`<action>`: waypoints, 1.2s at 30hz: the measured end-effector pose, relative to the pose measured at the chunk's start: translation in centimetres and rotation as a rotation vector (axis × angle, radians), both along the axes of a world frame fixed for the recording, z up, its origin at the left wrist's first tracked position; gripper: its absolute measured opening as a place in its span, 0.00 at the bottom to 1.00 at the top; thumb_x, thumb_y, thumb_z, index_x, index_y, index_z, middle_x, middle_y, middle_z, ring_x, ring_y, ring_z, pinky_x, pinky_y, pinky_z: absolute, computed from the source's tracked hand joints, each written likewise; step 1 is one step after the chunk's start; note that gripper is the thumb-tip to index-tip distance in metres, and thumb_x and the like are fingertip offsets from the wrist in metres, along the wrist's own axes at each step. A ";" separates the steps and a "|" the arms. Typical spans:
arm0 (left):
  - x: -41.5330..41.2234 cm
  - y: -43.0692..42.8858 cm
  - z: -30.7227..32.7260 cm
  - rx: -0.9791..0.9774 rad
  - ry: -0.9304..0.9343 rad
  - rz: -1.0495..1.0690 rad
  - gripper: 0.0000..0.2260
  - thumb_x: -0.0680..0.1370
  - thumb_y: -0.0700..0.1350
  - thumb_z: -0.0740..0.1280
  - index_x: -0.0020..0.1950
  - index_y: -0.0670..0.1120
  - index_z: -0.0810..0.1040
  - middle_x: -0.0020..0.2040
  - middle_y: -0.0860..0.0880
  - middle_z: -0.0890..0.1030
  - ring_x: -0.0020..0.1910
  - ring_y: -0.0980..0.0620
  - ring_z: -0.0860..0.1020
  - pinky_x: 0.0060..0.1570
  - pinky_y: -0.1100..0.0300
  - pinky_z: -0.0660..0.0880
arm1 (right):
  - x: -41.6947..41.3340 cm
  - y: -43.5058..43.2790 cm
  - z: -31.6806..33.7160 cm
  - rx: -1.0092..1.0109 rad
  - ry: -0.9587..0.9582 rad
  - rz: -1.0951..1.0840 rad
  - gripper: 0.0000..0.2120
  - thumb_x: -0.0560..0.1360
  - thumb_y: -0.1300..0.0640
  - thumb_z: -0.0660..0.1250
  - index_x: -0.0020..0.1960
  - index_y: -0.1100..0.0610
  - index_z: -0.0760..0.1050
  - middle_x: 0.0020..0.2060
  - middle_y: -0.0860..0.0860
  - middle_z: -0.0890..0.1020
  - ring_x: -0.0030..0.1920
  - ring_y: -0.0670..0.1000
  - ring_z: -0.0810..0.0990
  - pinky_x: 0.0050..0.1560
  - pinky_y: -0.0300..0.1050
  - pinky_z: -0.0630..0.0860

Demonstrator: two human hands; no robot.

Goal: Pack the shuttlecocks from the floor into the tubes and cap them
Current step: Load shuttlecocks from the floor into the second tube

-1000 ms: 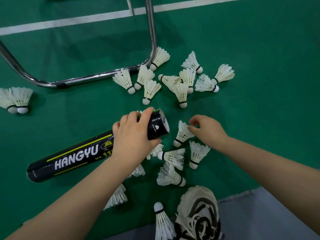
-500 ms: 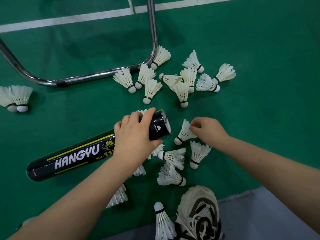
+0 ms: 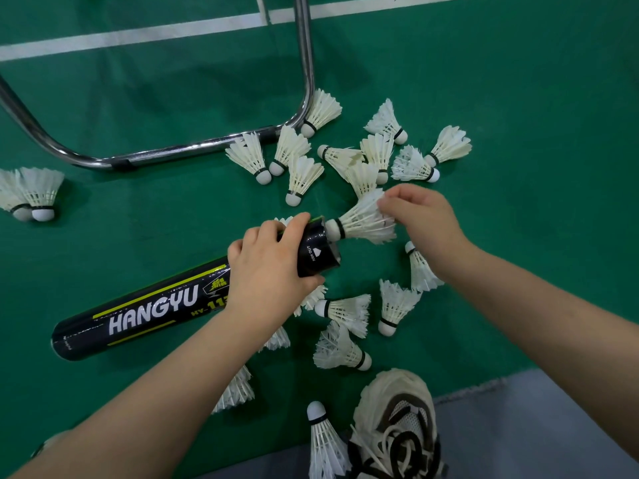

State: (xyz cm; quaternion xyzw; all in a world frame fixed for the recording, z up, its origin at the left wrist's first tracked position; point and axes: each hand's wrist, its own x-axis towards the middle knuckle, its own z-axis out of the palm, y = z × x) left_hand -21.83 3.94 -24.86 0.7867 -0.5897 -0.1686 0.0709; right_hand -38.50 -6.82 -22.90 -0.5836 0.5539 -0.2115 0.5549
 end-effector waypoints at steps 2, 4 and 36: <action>0.0 -0.1 0.0 0.004 0.001 0.001 0.36 0.68 0.61 0.70 0.71 0.56 0.56 0.61 0.48 0.70 0.62 0.46 0.66 0.61 0.49 0.60 | 0.8 1.0 0.5 0.034 -0.006 0.086 0.10 0.75 0.60 0.65 0.36 0.53 0.77 0.33 0.48 0.79 0.37 0.45 0.76 0.43 0.37 0.73; -0.1 -0.1 0.0 -0.005 0.001 0.003 0.36 0.68 0.61 0.69 0.71 0.56 0.57 0.61 0.48 0.70 0.61 0.46 0.67 0.61 0.49 0.60 | 1.5 2.0 0.7 0.075 0.006 0.165 0.07 0.76 0.58 0.65 0.40 0.54 0.79 0.38 0.50 0.82 0.40 0.46 0.77 0.45 0.36 0.72; 0.4 1.5 -1.6 0.086 -0.033 -0.081 0.35 0.67 0.63 0.68 0.70 0.59 0.57 0.59 0.50 0.70 0.59 0.47 0.67 0.58 0.50 0.62 | -0.8 1.6 -2.7 0.446 0.039 0.107 0.06 0.76 0.56 0.63 0.49 0.54 0.78 0.41 0.49 0.82 0.45 0.48 0.79 0.54 0.47 0.75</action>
